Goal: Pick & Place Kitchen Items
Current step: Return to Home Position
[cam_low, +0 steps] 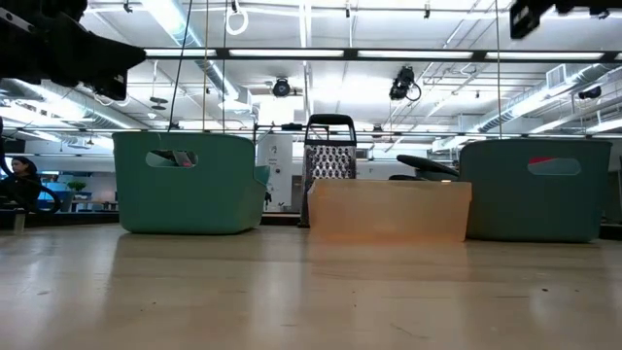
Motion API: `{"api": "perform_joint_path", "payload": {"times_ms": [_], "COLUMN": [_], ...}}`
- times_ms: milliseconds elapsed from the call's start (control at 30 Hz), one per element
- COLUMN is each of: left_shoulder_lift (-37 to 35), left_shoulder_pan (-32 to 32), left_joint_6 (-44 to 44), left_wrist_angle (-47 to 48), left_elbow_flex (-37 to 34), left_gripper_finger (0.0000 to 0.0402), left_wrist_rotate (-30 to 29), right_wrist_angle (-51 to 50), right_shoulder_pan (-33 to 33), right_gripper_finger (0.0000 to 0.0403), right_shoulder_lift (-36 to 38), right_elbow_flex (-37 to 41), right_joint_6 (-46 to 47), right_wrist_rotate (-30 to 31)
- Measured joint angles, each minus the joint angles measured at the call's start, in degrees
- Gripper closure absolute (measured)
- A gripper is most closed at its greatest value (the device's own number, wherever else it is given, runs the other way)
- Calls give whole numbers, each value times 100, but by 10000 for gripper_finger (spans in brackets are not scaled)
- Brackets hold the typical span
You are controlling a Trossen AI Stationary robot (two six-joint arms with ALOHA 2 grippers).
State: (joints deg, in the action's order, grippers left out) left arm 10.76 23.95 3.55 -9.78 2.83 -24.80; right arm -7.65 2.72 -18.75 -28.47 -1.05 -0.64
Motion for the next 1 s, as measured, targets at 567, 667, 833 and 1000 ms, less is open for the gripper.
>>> {"api": "perform_joint_path", "payload": {"times_ms": [567, 667, 833, 1000], "left_shoulder_lift": [-232, -239, -239, -240], "left_shoulder_pan": [-53, -53, -53, -53], "left_joint_6": [-79, -126, -79, 39], "left_wrist_angle": [563, 671, 674, 723], "left_elbow_flex": [0, 0, 0, 0], "left_gripper_finger": [401, 401, 401, 401], "left_wrist_rotate": [-146, -127, -107, -119], "right_wrist_angle": [690, 712, 963, 1289], "right_shoulder_pan": [0, 0, 0, 0], "right_gripper_finger": [401, 401, 401, 401], "right_shoulder_lift": [1874, 1874, 1874, 1876], "right_elbow_flex": [1781, 1991, 2395, 2703], "right_joint_6": [62, 131, 325, 376], "right_wrist_rotate": [485, 470, 405, 421]}}
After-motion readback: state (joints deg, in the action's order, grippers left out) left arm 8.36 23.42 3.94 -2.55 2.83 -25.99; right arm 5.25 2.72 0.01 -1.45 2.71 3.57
